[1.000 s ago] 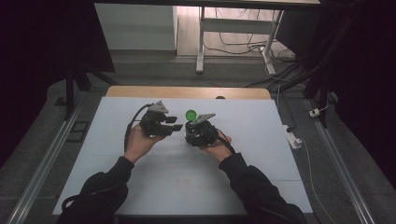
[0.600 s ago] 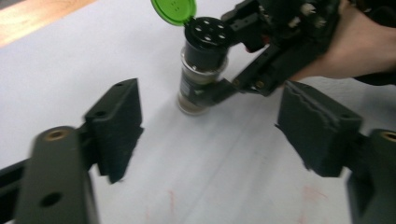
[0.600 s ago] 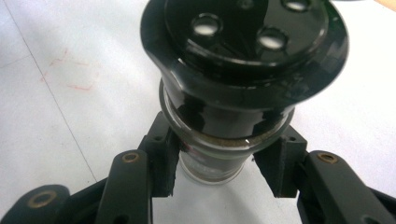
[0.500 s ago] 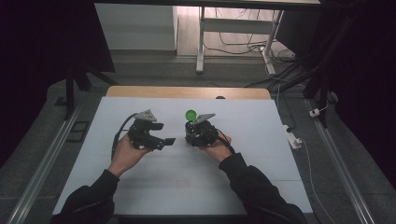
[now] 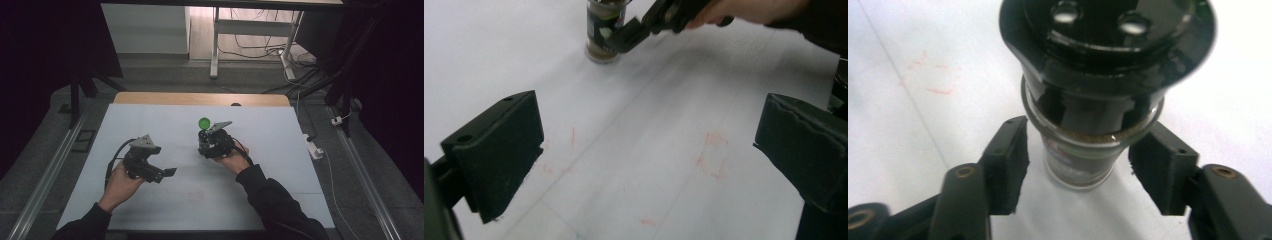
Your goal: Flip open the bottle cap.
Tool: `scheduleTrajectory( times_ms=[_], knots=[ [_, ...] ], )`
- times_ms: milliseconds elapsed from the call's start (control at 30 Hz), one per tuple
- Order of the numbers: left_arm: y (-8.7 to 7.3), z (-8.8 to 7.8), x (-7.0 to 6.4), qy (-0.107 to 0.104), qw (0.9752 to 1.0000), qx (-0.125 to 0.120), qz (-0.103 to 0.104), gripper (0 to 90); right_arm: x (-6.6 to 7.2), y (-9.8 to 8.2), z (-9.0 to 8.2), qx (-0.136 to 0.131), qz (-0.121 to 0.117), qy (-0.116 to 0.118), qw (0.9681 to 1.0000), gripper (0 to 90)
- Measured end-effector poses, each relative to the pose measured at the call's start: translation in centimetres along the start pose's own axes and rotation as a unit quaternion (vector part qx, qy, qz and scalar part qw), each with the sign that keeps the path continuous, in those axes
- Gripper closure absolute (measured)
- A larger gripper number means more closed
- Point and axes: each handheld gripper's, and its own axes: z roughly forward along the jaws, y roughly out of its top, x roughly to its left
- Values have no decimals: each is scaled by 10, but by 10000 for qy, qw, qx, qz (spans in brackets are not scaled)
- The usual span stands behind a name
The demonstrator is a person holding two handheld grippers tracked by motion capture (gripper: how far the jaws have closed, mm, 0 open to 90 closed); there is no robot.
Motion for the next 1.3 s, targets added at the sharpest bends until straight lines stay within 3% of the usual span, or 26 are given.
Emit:
scheduleTrajectory(
  times_ms=[367, 733, 933, 1300],
  knots=[
    [-32, -27, -8, 124, 9996, -154, -181, 0, 4, -10, -22, 5, 167, 318, 9994, 263],
    [-66, -52, -14, 314, 9984, -244, -406, 0, 20, -27, -62, -76, 222, 497, 9985, 127],
    [-80, -63, -18, 442, 9975, -261, -494, 0, 24, -45, -90, -163, 327, 442, 9984, 61],
    [-100, -78, -22, 718, 9951, -245, -632, 0, 26, -78, -139, -411, 518, 271, 9974, 24]
  ],
)
